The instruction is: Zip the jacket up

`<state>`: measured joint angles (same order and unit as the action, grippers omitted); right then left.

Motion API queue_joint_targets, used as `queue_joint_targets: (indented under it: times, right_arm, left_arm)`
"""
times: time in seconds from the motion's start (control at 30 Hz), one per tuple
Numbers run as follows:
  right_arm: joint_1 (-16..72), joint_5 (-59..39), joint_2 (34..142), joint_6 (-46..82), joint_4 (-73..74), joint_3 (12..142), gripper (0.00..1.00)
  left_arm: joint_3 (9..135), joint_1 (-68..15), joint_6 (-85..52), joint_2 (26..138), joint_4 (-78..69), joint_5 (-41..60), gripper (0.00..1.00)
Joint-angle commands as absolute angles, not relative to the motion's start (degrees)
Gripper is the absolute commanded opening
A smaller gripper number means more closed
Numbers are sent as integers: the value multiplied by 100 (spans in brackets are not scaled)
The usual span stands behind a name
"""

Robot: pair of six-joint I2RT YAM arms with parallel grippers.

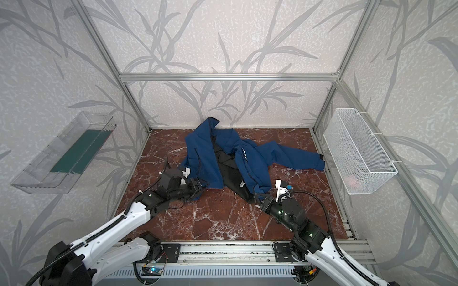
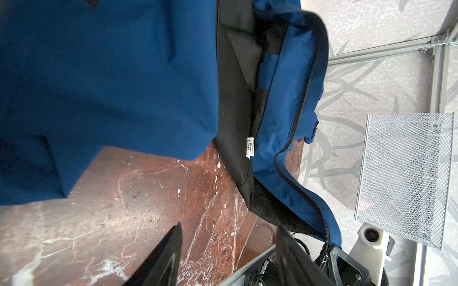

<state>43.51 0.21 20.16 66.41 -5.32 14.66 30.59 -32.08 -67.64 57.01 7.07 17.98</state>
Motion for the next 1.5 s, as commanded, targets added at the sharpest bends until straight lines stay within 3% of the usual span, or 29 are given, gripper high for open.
queue_joint_targets:
  times: [0.0,0.23,0.53,0.87,1.47]
  right_arm:
    - [4333,-126,2030,6621,-219,1454,0]
    - [4324,-196,1996,6609,-263,1509,0]
    - [4307,-88,1815,6595,-474,1591,0]
    - [4307,-90,1827,6575,-644,1714,0]
    - [4298,-54,1810,6555,-774,1791,0]
  left_arm:
    - [2807,-3559,-7529,5960,-725,1157,64]
    - [3007,-3740,-7356,7280,-1970,1337,66]
    - [2931,-3740,-7278,7626,-1887,1092,69]
    - [2948,-3742,-7397,8578,-2898,1157,69]
    - [2602,-4157,-7312,8059,-2182,135,74]
